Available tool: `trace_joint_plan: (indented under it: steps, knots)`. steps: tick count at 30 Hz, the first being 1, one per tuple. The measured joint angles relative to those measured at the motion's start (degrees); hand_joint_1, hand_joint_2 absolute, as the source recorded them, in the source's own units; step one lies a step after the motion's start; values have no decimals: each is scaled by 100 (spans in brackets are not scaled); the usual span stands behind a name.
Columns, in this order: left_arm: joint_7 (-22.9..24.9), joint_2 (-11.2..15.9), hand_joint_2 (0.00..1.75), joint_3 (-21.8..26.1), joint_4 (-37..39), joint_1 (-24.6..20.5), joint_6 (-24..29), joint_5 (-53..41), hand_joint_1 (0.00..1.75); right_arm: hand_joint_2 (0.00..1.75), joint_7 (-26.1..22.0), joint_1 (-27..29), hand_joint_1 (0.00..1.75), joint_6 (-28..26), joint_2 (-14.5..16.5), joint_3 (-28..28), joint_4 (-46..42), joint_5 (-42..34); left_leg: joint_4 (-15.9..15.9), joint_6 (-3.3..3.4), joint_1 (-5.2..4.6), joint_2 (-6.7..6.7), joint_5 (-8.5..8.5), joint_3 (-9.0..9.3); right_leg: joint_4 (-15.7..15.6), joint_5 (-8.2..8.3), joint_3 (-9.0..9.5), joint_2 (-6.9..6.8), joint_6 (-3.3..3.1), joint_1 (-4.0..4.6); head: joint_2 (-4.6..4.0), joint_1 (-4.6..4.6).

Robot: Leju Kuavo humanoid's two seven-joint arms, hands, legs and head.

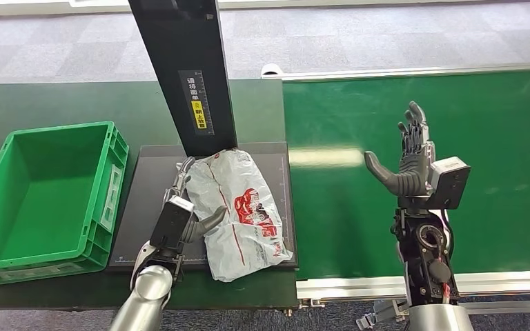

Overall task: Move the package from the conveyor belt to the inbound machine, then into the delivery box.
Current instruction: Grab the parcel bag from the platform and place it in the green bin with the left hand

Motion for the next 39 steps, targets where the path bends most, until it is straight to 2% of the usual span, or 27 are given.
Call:
trace_joint_plan:
  steps: [4, 8, 12, 15, 22, 26, 30, 31, 32, 33, 35, 36, 37, 39]
  knots:
    - [231, 15, 175, -25, 70, -25, 92, -315, 0, 175, 72, 11, 0, 33, -7, -51, 0, 21, 0, 0, 0, 0, 0, 1, 0, 0, 0, 0, 0, 0, 0, 0]
    - [896, 52, 175, -92, 240, -116, 531, -1490, 0, 175, 309, 112, 0, 216, -16, -110, 0, 134, 0, 0, 0, -1, 0, 0, 0, 0, 0, -1, 0, 0, -1, 0]
    - [1289, 60, 175, -115, 567, -249, 590, -2575, 0, 175, 385, 342, 0, 348, 2, -120, 2, 368, 0, 0, 0, -2, -1, -2, 0, 0, 0, -1, 0, 0, 0, -1]
    - [1360, 48, 175, -143, 745, -287, 479, -3004, 0, 175, 385, 481, 0, 408, 30, -119, 2, 454, 0, 0, 0, -1, -1, -3, 0, 0, -1, 0, 0, 0, 0, -1]
    - [1384, -32, 175, -144, 875, -359, 19, -3216, 0, 175, 698, 588, 0, 413, 72, -98, 71, 648, 0, 0, 0, -1, -1, -2, 0, 0, 1, -1, 0, 0, 0, 1]
    - [1367, -82, 175, -144, 910, -380, 114, -3335, 0, 175, 1093, 631, 0, 629, 93, -98, 248, 428, 0, 0, 0, -1, -1, -2, 0, 0, 1, -1, 0, 0, 0, 0]
    - [1361, -117, 175, -144, 946, -398, 180, -3374, 2, 175, 1181, 682, 0, 698, 105, -98, 397, 358, 0, 0, 0, -1, -1, -2, 0, 0, 0, -1, 0, 0, 0, -2]
    - [1361, -123, 175, -143, 951, -401, 183, -3370, 8, 175, 1222, 684, 0, 700, 108, -98, 428, 359, 0, 0, 0, -1, -1, -2, 0, -1, 0, -1, 0, 0, 0, -1]
    - [1362, -129, 175, -142, 953, -404, 179, -3363, 21, 175, 1279, 685, 0, 704, 110, -98, 466, 348, -1, 0, 0, -1, -1, -2, 0, -1, 0, -1, 0, 0, 0, -1]
    - [1364, -135, 175, -140, 955, -405, 170, -3355, 41, 175, 1336, 687, 0, 721, 113, -98, 512, 314, -1, 0, 0, -1, -1, -2, 0, -1, 0, -1, 0, 0, 0, -1]
    - [1363, -147, 175, -140, 959, -407, 133, -3323, 99, 175, 1411, 702, 0, 824, 126, -99, 632, 156, -1, 0, 0, -1, -1, -2, 0, -1, 0, -1, 0, 0, 0, 0]
    - [1356, -158, 175, -140, 964, -407, 119, -3305, 120, 175, 1422, 714, 0, 907, 137, -99, 703, 50, -1, 0, 0, -1, -1, -2, 0, -1, 0, -1, 0, 0, 0, 0]
    - [1344, -168, 175, -142, 971, -409, 112, -3285, 137, 175, 1417, 728, 0, 993, 150, -98, 778, -48, -1, 0, 0, -1, -1, -2, 0, -1, 0, -1, 0, 0, 0, 0]
    - [1309, -190, 175, -145, 985, -410, 144, -3247, 149, 175, 1367, 753, 0, 1142, 176, -83, 930, -190, -1, 0, 0, -1, -1, -2, 0, 0, 0, -1, 0, 0, 0, -1]
